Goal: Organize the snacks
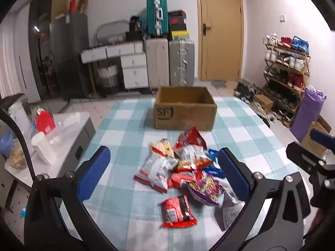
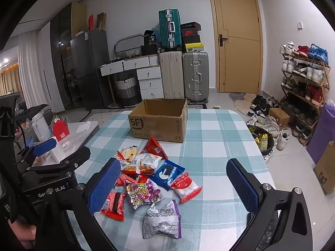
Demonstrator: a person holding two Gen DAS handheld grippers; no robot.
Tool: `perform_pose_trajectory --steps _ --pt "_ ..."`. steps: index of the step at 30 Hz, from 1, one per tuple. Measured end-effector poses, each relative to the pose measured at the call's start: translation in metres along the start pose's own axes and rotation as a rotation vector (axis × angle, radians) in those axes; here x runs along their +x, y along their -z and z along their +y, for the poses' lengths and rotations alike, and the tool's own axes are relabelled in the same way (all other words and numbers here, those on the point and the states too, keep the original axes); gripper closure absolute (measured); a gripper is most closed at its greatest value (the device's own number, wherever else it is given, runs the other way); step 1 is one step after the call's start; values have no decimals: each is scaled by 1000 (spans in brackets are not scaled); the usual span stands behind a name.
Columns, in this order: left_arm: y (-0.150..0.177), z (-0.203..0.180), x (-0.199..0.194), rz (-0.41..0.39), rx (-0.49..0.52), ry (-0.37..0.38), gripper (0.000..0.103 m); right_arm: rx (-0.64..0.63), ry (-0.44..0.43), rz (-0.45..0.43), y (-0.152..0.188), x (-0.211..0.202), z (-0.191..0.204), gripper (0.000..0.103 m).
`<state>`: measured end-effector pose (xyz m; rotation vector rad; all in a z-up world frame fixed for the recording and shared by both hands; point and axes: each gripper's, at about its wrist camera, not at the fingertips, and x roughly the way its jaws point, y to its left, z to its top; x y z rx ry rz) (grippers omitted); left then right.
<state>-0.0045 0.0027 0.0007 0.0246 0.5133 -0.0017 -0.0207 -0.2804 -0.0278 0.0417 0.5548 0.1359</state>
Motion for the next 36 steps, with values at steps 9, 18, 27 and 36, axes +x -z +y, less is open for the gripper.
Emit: perform_pose_trajectory --steps 9,18,27,36 --pt "4 1 -2 22 -2 4 0 8 -14 5 -1 -5 1 0" --pt "9 -5 -4 15 -1 2 0 14 -35 7 3 -2 0 0" --pt "10 -4 -5 38 -5 -1 0 21 -49 9 5 -1 -2 0" --pt "8 -6 -8 36 2 -20 0 18 -46 3 3 0 -1 0"
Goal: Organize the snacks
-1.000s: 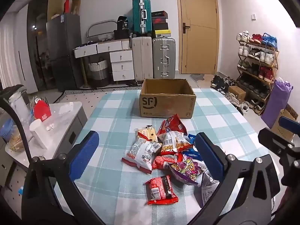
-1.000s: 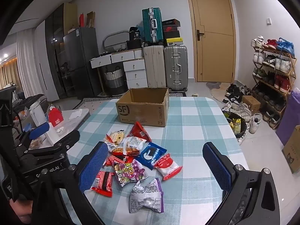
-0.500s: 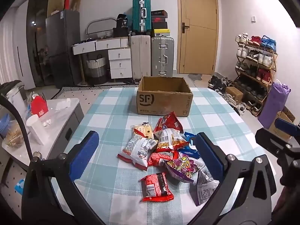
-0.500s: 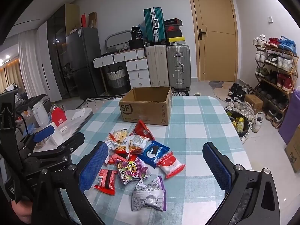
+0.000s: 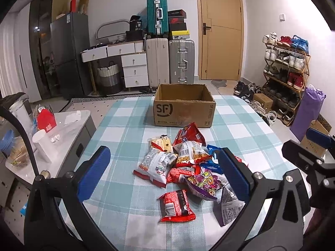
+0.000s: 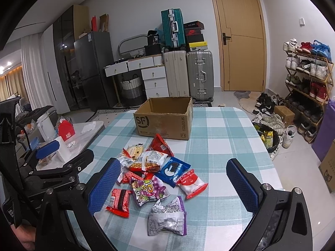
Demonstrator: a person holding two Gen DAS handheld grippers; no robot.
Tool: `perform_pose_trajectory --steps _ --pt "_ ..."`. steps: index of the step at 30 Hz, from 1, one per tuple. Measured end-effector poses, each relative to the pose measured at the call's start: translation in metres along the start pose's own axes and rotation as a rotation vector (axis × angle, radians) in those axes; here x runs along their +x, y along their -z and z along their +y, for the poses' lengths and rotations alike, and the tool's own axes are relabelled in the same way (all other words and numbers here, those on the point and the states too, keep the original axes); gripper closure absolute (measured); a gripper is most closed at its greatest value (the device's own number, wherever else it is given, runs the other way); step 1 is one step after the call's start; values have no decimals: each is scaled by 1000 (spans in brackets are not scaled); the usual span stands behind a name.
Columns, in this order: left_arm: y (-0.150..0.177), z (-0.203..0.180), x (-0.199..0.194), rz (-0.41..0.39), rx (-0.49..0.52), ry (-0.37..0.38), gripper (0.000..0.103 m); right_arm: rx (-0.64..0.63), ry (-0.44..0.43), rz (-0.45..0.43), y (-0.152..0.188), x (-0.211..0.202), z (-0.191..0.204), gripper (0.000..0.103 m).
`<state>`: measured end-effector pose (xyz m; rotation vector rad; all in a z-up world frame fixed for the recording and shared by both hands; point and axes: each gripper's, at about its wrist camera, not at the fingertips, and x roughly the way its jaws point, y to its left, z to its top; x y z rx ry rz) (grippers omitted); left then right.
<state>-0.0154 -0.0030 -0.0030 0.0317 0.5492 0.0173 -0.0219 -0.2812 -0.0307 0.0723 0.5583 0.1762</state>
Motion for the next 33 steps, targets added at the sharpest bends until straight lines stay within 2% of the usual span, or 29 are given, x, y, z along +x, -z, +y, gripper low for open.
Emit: perform_pose_trajectory --steps 11,33 --pt "0 -5 -6 15 30 18 0 1 6 -2 1 -1 0 0" --pt "2 4 0 34 6 17 0 -17 7 -3 2 1 1 0"
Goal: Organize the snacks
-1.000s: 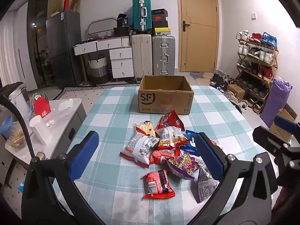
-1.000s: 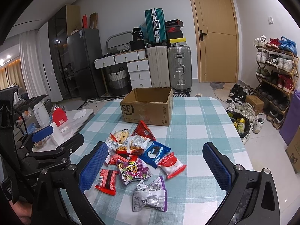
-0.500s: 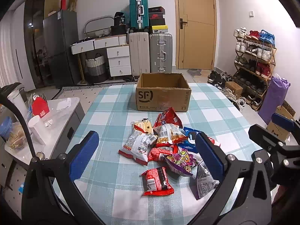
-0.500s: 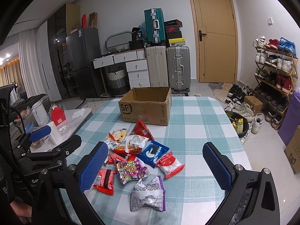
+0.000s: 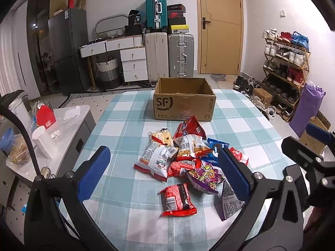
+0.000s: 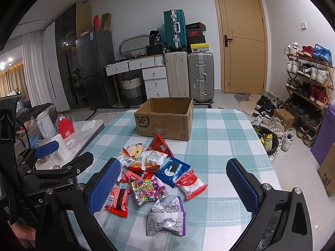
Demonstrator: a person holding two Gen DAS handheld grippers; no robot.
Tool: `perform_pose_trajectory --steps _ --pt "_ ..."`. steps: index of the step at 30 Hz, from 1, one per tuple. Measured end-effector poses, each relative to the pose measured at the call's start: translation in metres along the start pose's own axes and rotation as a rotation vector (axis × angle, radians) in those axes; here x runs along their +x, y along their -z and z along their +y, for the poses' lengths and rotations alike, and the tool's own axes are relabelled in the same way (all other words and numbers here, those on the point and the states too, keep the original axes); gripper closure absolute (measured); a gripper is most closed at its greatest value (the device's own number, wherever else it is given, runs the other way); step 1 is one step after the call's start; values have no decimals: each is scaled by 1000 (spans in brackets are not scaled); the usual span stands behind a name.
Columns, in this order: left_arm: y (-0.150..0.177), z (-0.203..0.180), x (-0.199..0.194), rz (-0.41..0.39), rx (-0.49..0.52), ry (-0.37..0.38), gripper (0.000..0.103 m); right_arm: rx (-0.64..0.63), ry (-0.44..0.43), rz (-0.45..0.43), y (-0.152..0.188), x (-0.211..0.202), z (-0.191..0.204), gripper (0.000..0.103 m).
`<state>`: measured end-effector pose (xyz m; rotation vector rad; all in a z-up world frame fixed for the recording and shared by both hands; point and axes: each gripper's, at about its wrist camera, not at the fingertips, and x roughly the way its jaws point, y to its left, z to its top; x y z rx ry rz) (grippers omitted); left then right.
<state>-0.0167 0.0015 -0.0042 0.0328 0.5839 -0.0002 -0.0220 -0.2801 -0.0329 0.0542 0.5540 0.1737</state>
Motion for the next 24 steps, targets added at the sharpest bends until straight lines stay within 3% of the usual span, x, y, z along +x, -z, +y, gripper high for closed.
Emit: perform_pose_trajectory --steps 10,16,24 --pt "6 4 7 22 -5 10 0 0 1 1 2 2 2 0" --pt "12 14 17 74 -44 109 1 -14 -13 -1 9 5 3 0" --pt "31 24 32 123 -31 141 1 -8 -19 11 16 10 -1 0"
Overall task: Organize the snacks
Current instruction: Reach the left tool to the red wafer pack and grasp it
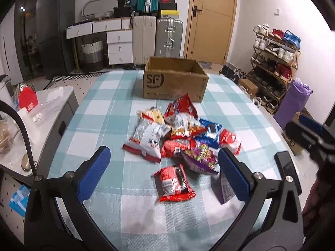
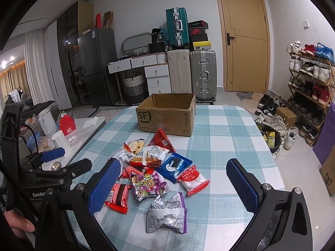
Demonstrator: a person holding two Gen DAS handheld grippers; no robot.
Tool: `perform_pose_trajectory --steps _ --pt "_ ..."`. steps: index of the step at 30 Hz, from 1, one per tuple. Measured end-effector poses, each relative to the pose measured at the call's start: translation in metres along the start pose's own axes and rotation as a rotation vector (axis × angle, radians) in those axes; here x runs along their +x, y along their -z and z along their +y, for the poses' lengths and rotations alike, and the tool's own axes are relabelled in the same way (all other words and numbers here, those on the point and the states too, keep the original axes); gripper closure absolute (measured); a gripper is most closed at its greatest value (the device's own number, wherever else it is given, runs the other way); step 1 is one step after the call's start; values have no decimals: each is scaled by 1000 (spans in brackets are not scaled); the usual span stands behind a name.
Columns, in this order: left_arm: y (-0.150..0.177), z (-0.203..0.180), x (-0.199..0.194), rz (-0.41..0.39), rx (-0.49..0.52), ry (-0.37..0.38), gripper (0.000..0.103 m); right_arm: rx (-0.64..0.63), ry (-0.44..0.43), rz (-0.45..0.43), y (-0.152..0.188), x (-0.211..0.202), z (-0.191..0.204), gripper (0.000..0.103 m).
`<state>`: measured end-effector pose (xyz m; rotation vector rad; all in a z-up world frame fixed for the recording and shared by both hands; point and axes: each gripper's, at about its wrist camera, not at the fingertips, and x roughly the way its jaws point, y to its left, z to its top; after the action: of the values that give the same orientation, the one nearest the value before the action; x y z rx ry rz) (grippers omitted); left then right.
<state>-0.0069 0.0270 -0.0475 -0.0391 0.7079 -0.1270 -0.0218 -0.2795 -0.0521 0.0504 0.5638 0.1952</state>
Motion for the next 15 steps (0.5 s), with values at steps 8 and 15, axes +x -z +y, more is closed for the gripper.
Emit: perform_pose_trajectory --steps 8,15 --pt "28 6 51 138 -3 5 1 -24 5 10 10 9 -1 0" --pt "47 11 97 241 -28 -1 1 -33 32 30 23 21 -11 0"
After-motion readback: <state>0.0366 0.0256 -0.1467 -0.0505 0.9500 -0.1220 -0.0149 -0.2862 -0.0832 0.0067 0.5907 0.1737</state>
